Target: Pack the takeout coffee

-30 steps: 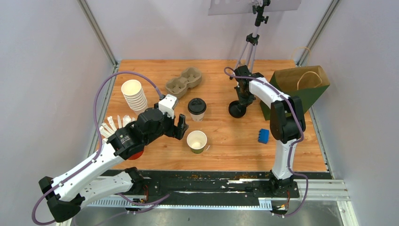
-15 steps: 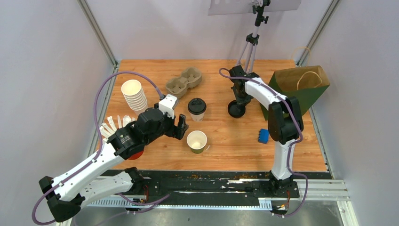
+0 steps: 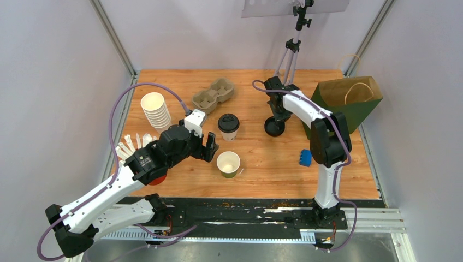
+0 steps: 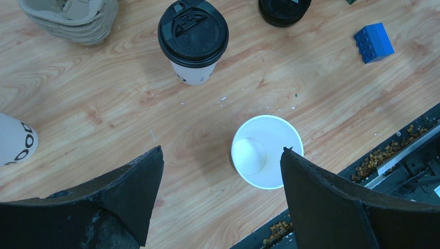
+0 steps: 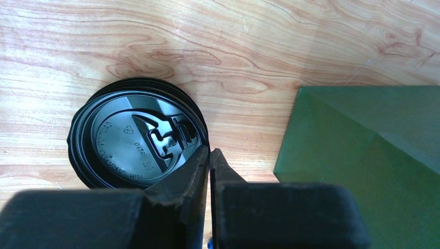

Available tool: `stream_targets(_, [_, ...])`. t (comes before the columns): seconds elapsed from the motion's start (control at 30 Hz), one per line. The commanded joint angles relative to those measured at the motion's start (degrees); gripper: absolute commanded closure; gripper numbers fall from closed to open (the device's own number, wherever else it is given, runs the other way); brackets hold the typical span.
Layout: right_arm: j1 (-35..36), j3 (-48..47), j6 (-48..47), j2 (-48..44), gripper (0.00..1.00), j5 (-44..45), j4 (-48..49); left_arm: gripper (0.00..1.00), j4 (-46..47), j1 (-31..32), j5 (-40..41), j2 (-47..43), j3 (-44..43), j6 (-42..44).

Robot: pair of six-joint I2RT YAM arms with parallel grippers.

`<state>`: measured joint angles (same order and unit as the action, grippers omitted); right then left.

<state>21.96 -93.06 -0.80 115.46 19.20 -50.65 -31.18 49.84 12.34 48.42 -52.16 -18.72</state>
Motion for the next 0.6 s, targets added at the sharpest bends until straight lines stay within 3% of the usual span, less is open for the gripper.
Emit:
stream_targets(0.0, [0.7,-2.3,-1.5,-0.2,0.97,2.2,-0.1,0.1,0.5,0.3,-0.1,-0.1,-1.9,1.1])
stream_targets(0.57, [1.0,-3.4,-1.0,-4.3,1.0,-2.8,-0.7,0.1,0.1,0.2,0.1,-1.0,-1.5,0.7])
